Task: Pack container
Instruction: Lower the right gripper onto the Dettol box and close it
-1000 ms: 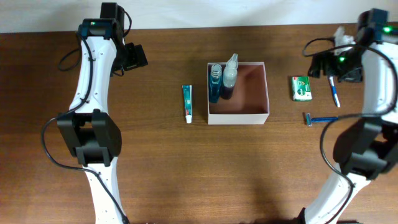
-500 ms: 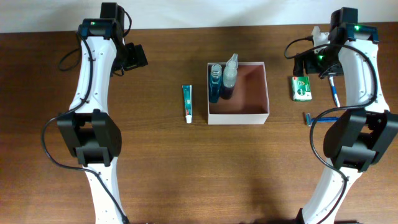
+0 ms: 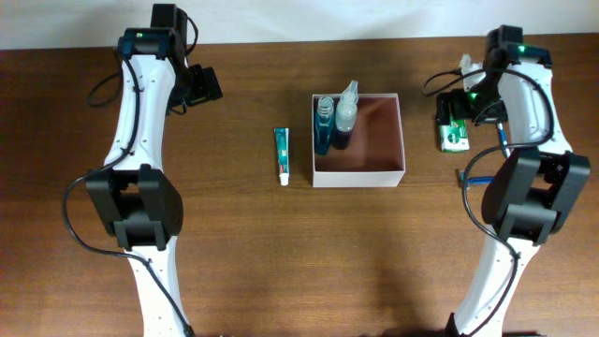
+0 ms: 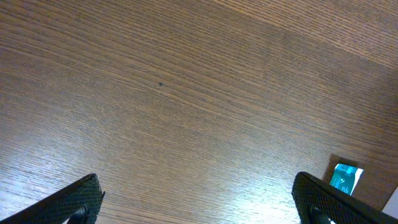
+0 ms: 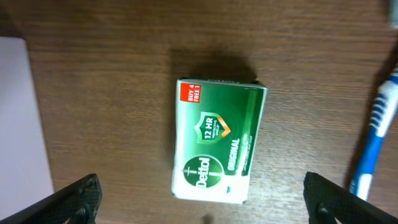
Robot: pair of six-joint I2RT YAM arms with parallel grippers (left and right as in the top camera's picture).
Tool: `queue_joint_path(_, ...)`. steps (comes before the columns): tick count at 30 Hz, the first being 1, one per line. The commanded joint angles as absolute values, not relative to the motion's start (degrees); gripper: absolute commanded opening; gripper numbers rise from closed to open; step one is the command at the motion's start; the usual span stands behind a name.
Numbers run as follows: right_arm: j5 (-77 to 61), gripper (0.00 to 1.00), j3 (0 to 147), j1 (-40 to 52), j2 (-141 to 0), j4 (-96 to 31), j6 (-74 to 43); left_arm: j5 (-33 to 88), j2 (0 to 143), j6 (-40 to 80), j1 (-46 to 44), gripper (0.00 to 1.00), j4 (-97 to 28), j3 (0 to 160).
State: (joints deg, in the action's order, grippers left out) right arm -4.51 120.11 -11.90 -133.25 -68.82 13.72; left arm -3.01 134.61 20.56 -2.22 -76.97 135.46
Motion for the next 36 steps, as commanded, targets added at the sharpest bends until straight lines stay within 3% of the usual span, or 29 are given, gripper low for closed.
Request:
queue_joint_path(1,-3.49,0.99,120.53,-11.99,-135.00,-68.55,14.61,-3.22,134.93,19.66,-1.98,0.99,-77.01,136.07)
queue_joint_path(36,-0.19,0.99,118.54,-11.92,-140.14,-65.69,14.59,-3.22,134.93,19.66,-1.98,0.99,-77.01,136.07)
